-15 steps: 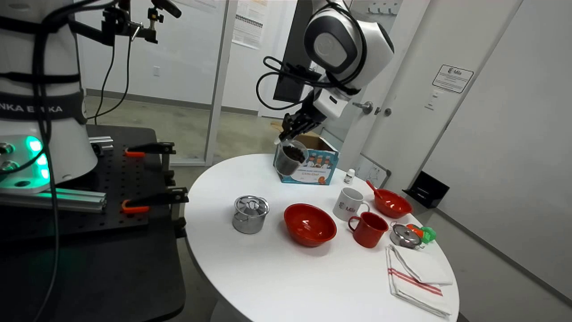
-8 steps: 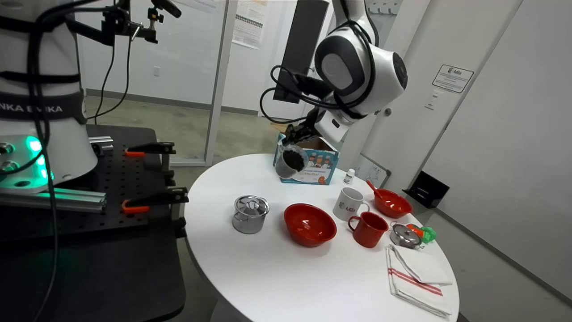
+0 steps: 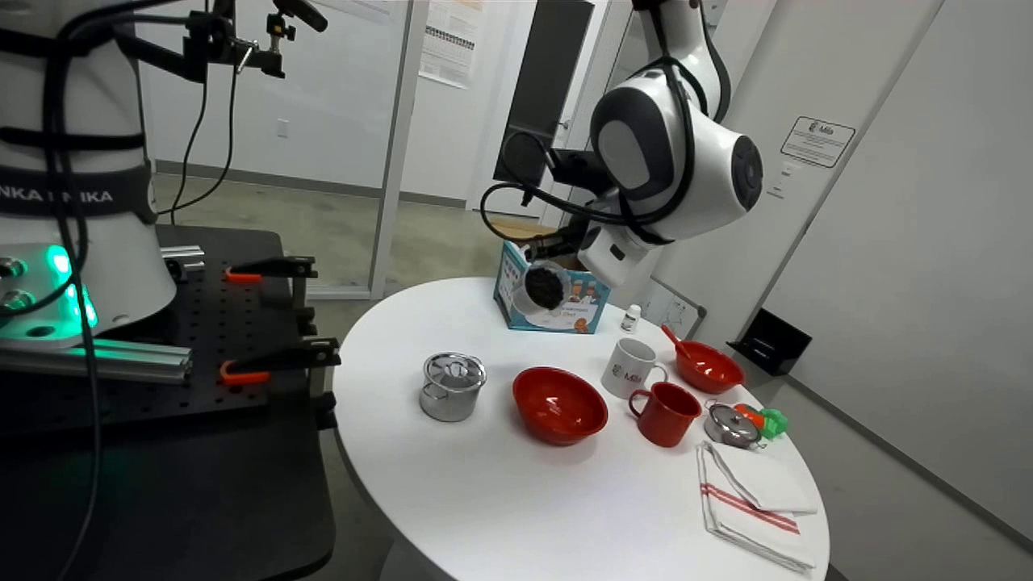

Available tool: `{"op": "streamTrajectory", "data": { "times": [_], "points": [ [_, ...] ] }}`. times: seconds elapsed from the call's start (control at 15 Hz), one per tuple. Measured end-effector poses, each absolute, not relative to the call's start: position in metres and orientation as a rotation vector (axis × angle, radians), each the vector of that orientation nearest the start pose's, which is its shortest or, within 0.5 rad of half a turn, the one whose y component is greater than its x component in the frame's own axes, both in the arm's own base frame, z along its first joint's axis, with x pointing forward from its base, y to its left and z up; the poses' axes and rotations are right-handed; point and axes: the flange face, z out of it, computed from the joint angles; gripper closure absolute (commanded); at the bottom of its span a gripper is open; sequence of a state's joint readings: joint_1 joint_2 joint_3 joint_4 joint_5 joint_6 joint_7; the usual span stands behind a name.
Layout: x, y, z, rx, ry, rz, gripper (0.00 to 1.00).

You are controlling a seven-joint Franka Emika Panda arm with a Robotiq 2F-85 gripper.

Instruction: Pour some contents of the jug into the bowl

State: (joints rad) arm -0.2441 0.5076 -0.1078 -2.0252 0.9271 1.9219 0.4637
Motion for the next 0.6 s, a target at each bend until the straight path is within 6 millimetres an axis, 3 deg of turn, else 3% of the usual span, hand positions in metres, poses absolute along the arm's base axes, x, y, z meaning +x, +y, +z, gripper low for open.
{"op": "streamTrajectory", "data": {
  "times": [0.13, 0.2, 0.6],
  "points": [
    [0.535, -0.14, 0.178, -1.792, 1.552, 0.74, 0.72],
    [0.536, -0.141, 0.177, -1.791, 1.55, 0.74, 0.9],
    [0.536, -0.142, 0.164, -1.779, 1.57, 0.767, 0.91]
  ]
}}
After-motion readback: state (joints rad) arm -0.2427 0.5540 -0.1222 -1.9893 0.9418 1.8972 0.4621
